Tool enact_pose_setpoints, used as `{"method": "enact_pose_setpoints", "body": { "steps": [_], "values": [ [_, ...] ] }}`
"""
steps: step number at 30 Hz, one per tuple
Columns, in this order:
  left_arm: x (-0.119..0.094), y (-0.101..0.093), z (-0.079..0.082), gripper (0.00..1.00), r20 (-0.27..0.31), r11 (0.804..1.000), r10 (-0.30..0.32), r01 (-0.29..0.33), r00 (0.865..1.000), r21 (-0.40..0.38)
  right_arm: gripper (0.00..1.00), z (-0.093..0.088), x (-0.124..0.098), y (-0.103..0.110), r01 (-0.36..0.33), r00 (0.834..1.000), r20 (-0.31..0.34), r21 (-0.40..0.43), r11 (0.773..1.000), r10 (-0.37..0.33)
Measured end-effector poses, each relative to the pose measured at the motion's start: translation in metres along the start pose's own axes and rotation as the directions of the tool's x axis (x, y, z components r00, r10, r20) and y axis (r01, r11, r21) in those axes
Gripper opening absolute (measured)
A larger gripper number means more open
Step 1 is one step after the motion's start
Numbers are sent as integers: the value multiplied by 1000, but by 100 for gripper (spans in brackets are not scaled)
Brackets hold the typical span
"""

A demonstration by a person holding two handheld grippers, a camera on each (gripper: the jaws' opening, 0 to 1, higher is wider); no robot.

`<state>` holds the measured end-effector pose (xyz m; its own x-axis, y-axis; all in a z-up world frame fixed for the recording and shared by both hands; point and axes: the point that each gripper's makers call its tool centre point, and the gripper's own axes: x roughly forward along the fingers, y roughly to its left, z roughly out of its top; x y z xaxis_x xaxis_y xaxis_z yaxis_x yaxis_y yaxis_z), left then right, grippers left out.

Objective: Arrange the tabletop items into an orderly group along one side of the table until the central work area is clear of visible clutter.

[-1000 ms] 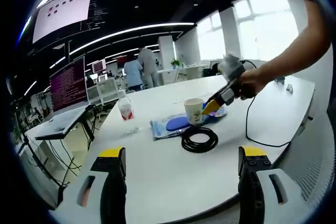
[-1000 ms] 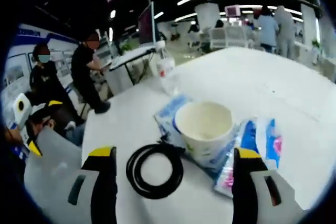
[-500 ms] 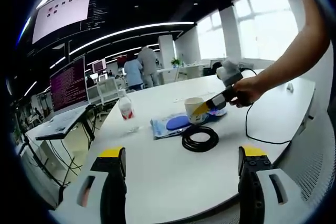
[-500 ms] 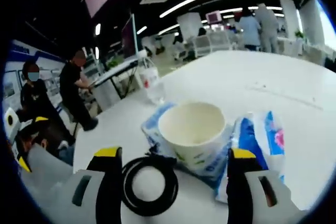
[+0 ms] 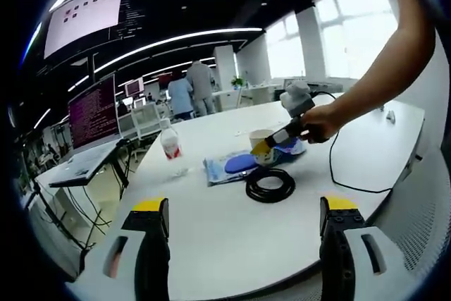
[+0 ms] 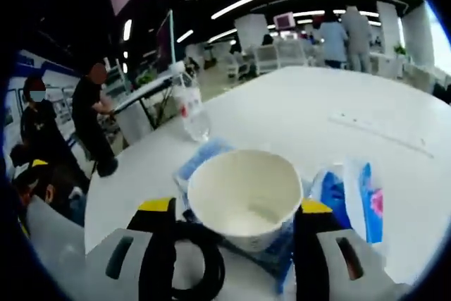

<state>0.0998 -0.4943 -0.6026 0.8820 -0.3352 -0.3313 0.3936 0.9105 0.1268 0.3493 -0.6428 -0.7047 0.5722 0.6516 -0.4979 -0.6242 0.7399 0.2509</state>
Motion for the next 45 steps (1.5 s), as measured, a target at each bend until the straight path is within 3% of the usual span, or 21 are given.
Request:
{"method": "enact_pose_setpoints", "body": {
  "steps": [2,13,24,31,40,45],
  "values": [
    [0,0,0,88,1,1000,-2,2,1000,-1,60,-3,1,-1,8,1000,-27,-21,1000,-9],
    [1,1,0,88,2,1000,4,-4,1000,-5,47,6,-6,10,4,1000,-20,-32,999,-5],
    [0,3,1,88,9,1000,10,-10,1000,-11,45,12,-8,14,2,1000,-13,-38,999,-3],
    [-1,4,5,87,33,999,14,-12,999,-33,44,29,-10,13,-6,1000,29,-38,999,7],
    [-3,5,9,87,50,999,16,-13,999,-47,43,72,-8,14,-23,994,101,-58,998,29],
    [-3,5,11,88,64,998,15,-11,998,-63,43,91,1,21,-40,994,100,-102,994,50]
  ]
}}
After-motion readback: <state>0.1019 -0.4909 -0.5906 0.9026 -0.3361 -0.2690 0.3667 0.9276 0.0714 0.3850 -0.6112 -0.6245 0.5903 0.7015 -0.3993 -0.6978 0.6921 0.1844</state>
